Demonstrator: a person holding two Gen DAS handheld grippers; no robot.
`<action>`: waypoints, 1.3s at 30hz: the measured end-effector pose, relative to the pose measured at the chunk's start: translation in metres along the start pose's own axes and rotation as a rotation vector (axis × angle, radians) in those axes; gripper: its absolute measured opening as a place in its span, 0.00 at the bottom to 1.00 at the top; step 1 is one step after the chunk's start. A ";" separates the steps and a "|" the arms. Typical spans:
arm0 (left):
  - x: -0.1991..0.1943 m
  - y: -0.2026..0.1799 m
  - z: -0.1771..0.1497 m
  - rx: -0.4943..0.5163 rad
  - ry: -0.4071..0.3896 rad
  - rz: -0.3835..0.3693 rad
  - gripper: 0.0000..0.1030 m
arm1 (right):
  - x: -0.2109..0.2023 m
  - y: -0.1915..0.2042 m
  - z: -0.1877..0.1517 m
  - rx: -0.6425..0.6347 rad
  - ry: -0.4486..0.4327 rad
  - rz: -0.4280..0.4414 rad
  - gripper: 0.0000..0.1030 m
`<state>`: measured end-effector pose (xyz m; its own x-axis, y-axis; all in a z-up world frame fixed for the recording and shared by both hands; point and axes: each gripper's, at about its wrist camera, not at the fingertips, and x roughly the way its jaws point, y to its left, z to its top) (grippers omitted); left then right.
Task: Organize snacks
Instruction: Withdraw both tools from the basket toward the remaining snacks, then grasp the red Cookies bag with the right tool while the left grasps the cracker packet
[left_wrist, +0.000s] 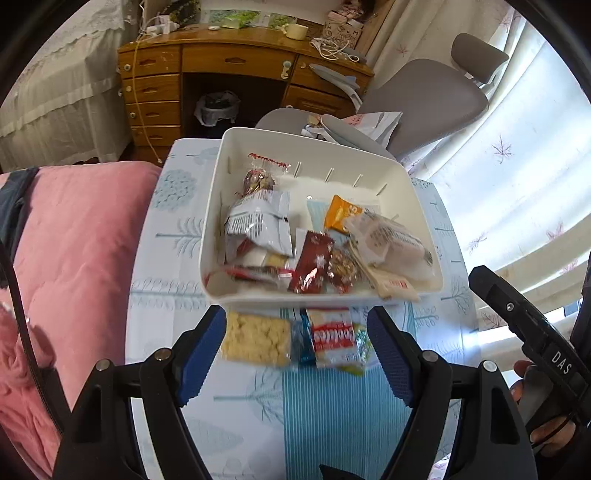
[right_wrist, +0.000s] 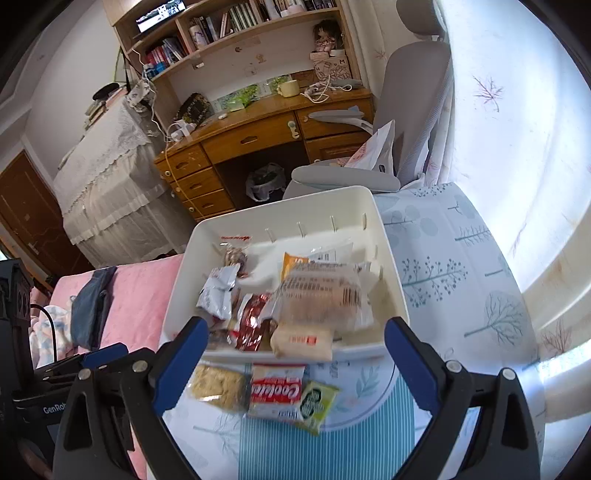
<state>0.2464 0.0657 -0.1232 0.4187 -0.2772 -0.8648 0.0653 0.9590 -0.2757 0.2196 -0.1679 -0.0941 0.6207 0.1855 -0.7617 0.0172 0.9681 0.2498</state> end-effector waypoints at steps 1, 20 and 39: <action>-0.005 -0.003 -0.005 -0.001 -0.002 0.007 0.75 | -0.006 -0.001 -0.004 0.003 -0.001 0.013 0.94; -0.067 -0.013 -0.104 -0.008 0.002 0.185 0.75 | -0.045 -0.020 -0.076 0.082 0.085 0.153 0.94; 0.000 0.012 -0.065 0.106 0.152 0.200 0.84 | 0.024 -0.004 -0.097 0.164 0.243 0.141 0.88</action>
<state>0.1885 0.0737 -0.1534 0.2924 -0.0795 -0.9530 0.0932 0.9942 -0.0544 0.1580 -0.1509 -0.1715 0.4213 0.3696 -0.8282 0.0825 0.8938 0.4408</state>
